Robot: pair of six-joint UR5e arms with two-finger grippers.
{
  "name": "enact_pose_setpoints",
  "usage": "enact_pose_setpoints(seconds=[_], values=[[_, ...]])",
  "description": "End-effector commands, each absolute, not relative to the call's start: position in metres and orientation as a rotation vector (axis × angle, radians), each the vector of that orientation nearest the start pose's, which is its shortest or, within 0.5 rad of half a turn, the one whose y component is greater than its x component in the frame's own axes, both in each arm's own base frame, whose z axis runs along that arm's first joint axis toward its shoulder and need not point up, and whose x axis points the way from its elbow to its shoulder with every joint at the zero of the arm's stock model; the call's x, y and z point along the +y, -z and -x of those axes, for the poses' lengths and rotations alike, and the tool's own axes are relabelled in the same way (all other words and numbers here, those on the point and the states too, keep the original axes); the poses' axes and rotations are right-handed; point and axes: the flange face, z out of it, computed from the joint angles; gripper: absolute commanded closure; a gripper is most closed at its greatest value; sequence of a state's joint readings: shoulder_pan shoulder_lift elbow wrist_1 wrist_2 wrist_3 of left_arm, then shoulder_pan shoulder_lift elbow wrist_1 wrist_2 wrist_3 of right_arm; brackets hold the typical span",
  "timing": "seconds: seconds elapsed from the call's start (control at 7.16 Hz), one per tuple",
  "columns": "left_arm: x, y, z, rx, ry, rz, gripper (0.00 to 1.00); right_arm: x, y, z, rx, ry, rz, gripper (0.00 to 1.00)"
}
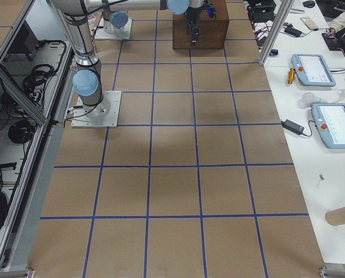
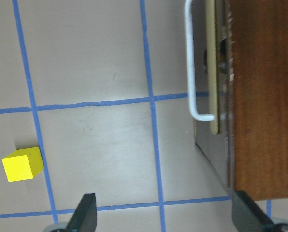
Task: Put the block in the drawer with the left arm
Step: 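Lower the left gripper beside the drawer's white handle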
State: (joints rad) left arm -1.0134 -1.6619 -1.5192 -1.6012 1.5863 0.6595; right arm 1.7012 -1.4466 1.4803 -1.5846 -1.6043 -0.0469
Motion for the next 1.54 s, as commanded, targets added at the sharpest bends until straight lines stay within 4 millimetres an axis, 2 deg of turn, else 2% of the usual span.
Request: enact_pose_setpoints(seconds=[0.0,0.14,0.28,0.56,0.7,0.98,1.4], values=[[-0.512,-0.452,-0.191,3.178,-0.11,-0.186,0.0,-0.521,-0.469,-0.199,3.163,-0.029,0.283,0.0],[-0.521,-0.441,-0.195,3.2,-0.112,-0.171,0.0,-0.521,-0.469,-0.199,3.164,-0.029,0.28,0.0],[-0.538,-0.419,-0.193,3.317,-0.05,-0.149,0.0,-0.521,-0.469,-0.199,3.163,-0.029,0.283,0.0],[-0.57,-0.36,-0.208,3.467,-0.024,-0.084,0.0,-0.521,-0.469,-0.2,3.162,-0.03,0.283,0.0],[-0.584,-0.337,-0.215,3.513,-0.007,-0.072,0.0,-0.521,-0.469,-0.199,3.163,-0.029,0.283,0.0],[-0.596,-0.299,-0.211,3.647,0.029,-0.059,0.0,-0.521,-0.469,-0.2,3.162,-0.03,0.283,0.0],[-0.602,-0.28,-0.199,3.721,0.041,-0.039,0.0,-0.521,-0.469,-0.199,3.164,-0.029,0.28,0.0]])
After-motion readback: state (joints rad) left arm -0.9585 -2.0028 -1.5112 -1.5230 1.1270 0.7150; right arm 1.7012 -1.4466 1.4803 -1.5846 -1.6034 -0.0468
